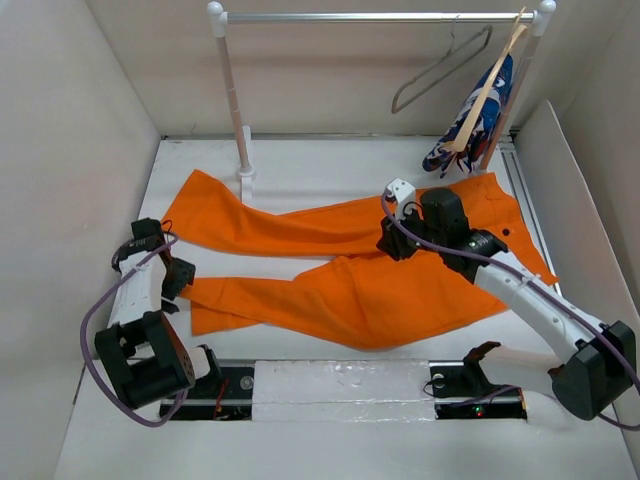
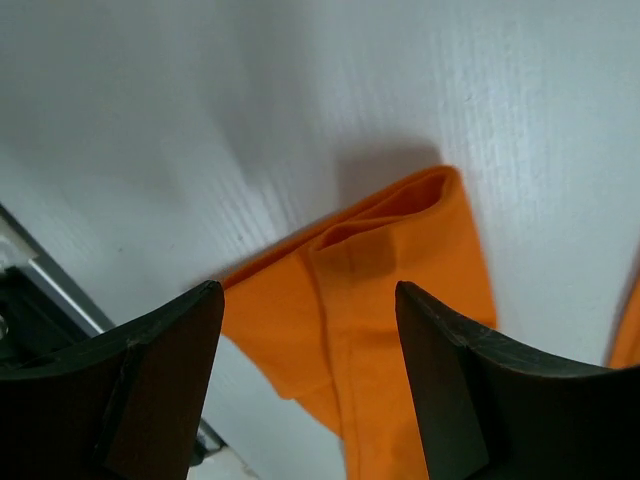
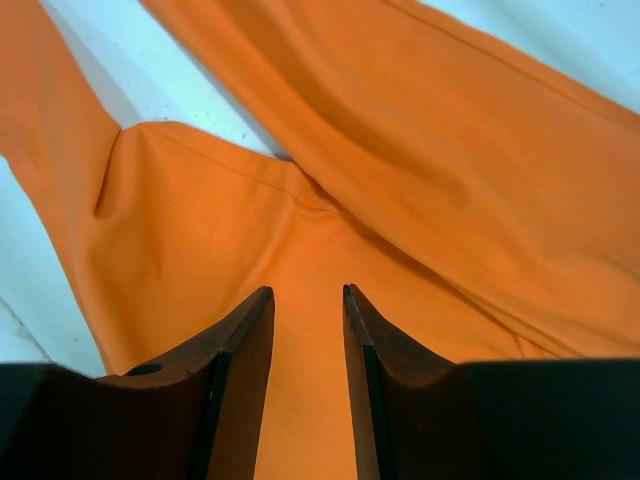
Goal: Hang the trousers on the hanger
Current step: Flatten out the trousers at the center of the board, then fold the trousers at the center of the board.
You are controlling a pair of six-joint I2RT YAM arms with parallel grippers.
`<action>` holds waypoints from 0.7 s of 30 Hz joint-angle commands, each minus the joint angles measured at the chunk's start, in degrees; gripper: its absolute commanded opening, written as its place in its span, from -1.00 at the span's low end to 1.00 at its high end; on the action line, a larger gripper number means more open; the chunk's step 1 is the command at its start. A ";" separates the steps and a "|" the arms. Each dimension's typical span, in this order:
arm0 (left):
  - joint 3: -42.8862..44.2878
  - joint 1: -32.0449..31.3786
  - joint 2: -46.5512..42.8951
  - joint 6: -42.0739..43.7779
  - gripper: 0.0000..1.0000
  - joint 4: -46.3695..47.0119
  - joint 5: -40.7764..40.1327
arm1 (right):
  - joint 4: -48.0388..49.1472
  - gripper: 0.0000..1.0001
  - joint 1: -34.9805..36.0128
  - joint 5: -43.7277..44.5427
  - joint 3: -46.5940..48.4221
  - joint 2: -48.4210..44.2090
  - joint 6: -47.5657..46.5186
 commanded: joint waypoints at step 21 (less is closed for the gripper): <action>-1.40 -0.98 9.54 -2.87 -1.00 8.81 6.78 | -0.11 -0.16 -5.80 -4.22 3.86 -2.93 -1.40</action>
